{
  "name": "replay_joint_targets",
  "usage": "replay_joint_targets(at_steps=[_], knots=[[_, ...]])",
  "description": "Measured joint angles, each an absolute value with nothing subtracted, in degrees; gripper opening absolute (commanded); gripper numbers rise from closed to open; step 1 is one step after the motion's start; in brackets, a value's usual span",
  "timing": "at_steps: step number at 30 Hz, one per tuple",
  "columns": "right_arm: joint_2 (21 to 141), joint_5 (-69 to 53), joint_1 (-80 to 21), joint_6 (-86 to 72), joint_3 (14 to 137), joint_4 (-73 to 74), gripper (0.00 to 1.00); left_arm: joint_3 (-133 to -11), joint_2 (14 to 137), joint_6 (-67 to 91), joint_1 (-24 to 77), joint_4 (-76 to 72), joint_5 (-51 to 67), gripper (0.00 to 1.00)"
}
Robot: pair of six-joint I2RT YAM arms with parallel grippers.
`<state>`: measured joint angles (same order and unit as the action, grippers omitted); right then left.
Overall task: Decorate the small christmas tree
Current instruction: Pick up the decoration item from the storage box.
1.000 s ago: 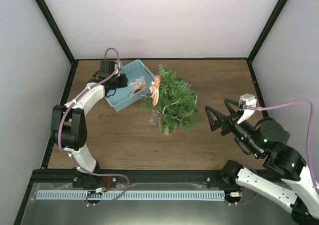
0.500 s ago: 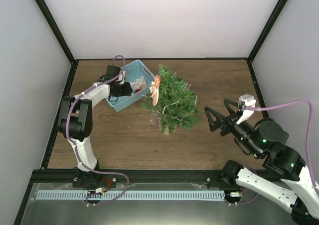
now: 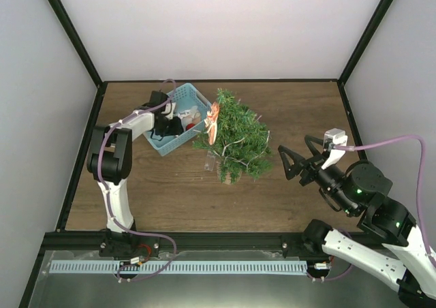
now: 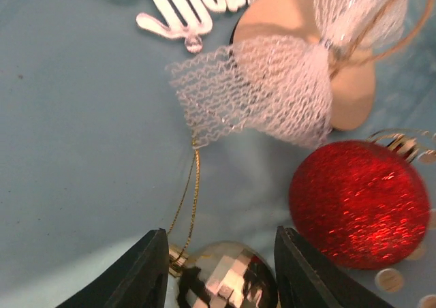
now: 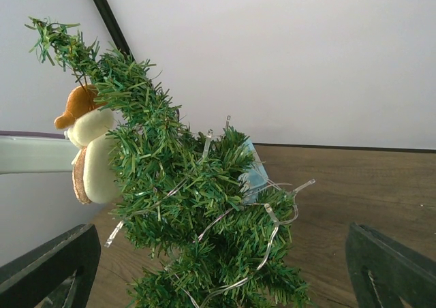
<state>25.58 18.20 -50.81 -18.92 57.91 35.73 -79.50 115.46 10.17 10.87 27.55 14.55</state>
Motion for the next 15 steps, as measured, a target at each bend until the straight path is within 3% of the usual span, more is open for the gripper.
replay_joint_targets(at_steps=[15], knots=[[25.9,18.2,-50.8,-18.2,57.4,35.5,1.00,-79.7,114.0,7.6,11.4,31.5,7.9,0.28]])
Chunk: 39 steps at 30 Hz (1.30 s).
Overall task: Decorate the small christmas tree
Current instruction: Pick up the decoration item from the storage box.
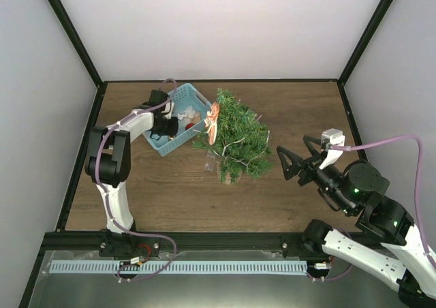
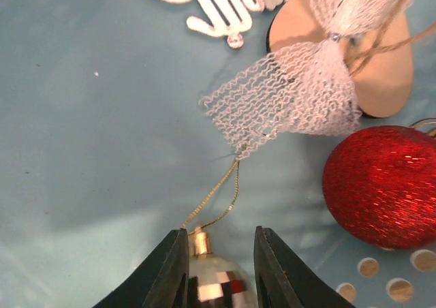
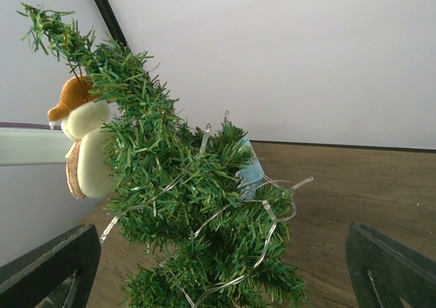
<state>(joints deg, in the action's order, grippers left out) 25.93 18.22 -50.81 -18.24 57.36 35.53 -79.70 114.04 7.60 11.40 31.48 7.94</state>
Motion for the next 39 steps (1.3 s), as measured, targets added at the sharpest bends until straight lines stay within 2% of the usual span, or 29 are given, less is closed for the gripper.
replay_joint_targets(at_steps=[8,9,12,17,32,39], knots=[[25.6,18.5,-50.8,-17.6,57.0,35.5,1.00,-77.4,106.5,7.4,11.4,30.5,6.5,0.27],[25.5,18.5,-50.8,-17.6,56.9,35.5,1.00,-77.0,105.3,7.4,11.4,30.2,6.4,0.29],[25.5,18.5,-50.8,-17.6,56.8,35.5,1.00,-76.1,102.9,7.0,11.4,29.6,5.9,0.44],[25.5,18.4,-50.8,-17.6,56.1,35.1,1.00,-76.0,103.9,5.8,11.4,29.9,5.3,0.55],[23.6,18.5,-50.8,-17.6,55.9,35.1,1.00,-79.4,112.4,4.0,11.4,32.8,3.8,0.57],[23.4,18.7,-50.8,-17.6,55.9,35.1,1.00,-80.1,112.4,-4.3,11.4,36.1,10.0,0.58]])
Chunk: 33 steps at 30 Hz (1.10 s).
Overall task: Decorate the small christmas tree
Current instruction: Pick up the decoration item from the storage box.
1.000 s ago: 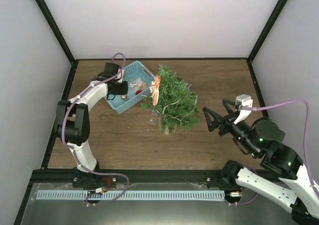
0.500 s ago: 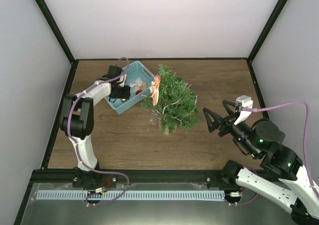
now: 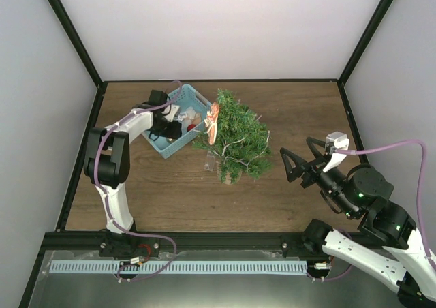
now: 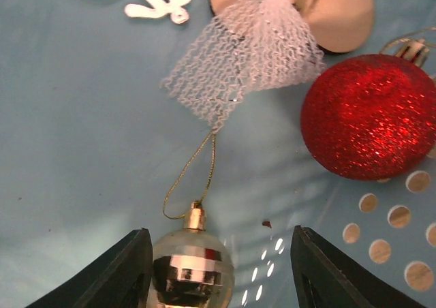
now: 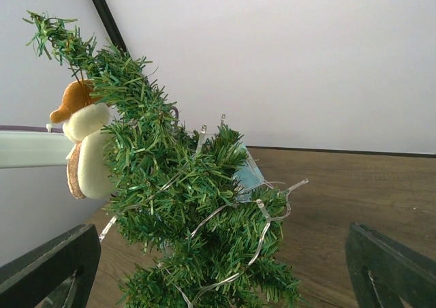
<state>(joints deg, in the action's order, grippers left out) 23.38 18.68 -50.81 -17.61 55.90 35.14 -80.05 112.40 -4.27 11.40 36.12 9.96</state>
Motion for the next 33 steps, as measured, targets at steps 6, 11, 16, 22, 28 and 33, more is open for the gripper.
replay_joint_targets(at_steps=[6,11,16,22,28,33], knots=[[22.8,18.9,-50.8,-17.4,55.8,35.2,1.00,-80.6,112.4,-8.5,11.4,38.6,10.6,0.62],[21.7,19.5,-50.8,-17.1,55.8,35.2,1.00,-82.0,112.4,-9.8,11.4,40.6,8.6,0.63],[21.7,19.6,-50.8,-16.5,55.8,35.2,1.00,-82.0,112.4,-11.9,11.4,41.5,7.9,0.62],[21.7,19.7,-50.8,-16.0,55.8,35.2,1.00,-82.0,112.7,-12.9,11.4,41.9,7.1,0.57],[21.7,20.1,-50.8,-15.6,55.8,35.2,1.00,-81.9,114.7,-13.4,11.4,41.8,5.8,0.49],[21.7,20.2,-50.8,-15.4,55.8,35.2,1.00,-81.6,114.9,-13.5,11.4,41.7,5.2,0.32]])
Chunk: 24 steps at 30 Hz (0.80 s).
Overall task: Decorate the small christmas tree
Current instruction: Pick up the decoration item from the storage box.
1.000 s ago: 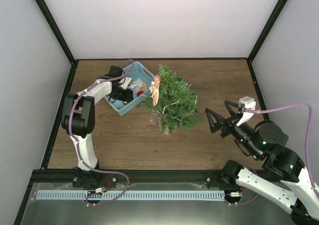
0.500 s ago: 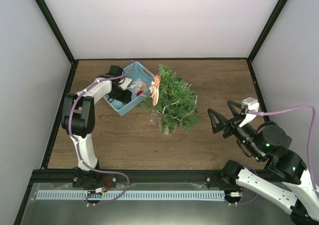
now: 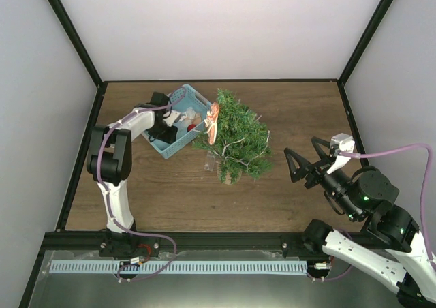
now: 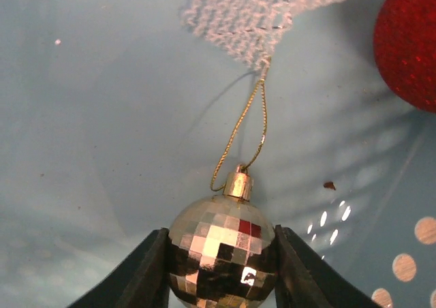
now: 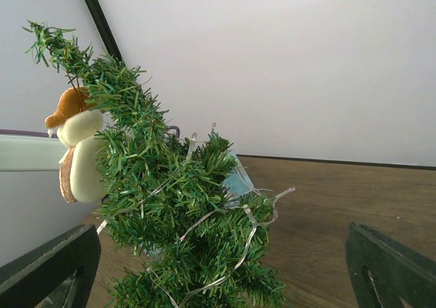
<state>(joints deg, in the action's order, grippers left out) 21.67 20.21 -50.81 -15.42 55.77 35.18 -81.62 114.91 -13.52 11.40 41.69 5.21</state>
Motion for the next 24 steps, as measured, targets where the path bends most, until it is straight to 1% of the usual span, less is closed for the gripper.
replay_joint_targets(at_steps=[1,3,19,24], knots=[[21.7,20.2,-50.8,-15.4,55.8,35.2,1.00,-81.6,114.9,-13.6,11.4,41.7,5.1,0.29],[21.7,20.2,-50.8,-15.4,55.8,35.2,1.00,-81.6,114.8,-13.5,11.4,41.6,4.7,0.27],[21.7,20.2,-50.8,-15.3,55.8,35.2,1.00,-81.4,106.2,-7.2,11.4,41.7,4.4,0.29],[21.7,19.9,-50.8,-15.3,55.8,35.1,1.00,-79.7,99.9,-4.5,11.4,41.2,6.4,0.29]])
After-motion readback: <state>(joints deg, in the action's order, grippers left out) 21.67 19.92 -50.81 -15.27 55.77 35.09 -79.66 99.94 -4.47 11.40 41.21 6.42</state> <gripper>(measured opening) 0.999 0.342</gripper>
